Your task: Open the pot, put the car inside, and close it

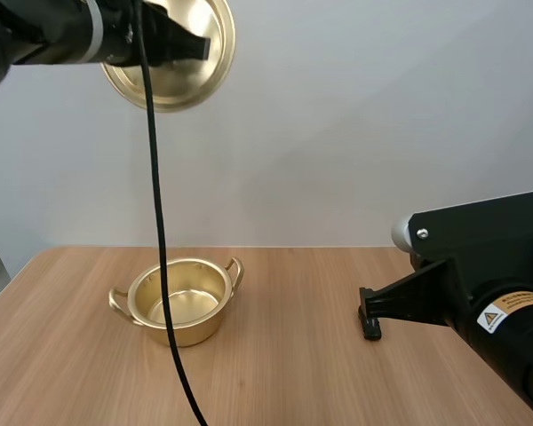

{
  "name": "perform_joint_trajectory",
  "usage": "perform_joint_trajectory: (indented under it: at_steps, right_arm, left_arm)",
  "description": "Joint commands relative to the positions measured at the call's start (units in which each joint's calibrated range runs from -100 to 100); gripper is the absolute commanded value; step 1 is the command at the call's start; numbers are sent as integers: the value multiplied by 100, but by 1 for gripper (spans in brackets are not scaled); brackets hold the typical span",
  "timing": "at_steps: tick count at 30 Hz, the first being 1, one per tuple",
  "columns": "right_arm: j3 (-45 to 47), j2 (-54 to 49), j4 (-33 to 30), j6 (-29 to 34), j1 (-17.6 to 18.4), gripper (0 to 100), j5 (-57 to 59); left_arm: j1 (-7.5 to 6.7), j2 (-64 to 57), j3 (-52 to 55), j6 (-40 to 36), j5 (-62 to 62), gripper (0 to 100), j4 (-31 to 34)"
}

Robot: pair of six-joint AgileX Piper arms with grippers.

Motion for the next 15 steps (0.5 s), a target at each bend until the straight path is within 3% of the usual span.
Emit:
perform_joint_trajectory:
  at_steps: [1, 7, 11, 15]
  right_arm:
    - [40, 0, -14, 4, -3, 0, -211]
    - [50, 942, 59, -68, -3, 0, -928]
    - [50, 2138, 293, -542, -3, 0, -1045]
    - [20, 3344, 279, -597, -3, 0, -1387]
  left_arm:
    - [1, -1665, 0, 0, -407, 0, 10]
    - [1, -2357, 0, -11, -724, 0, -43]
    - [1, -2557, -263, -11, -1823, 0, -64]
    - [1, -2369, -977, -11, -1664, 0, -64]
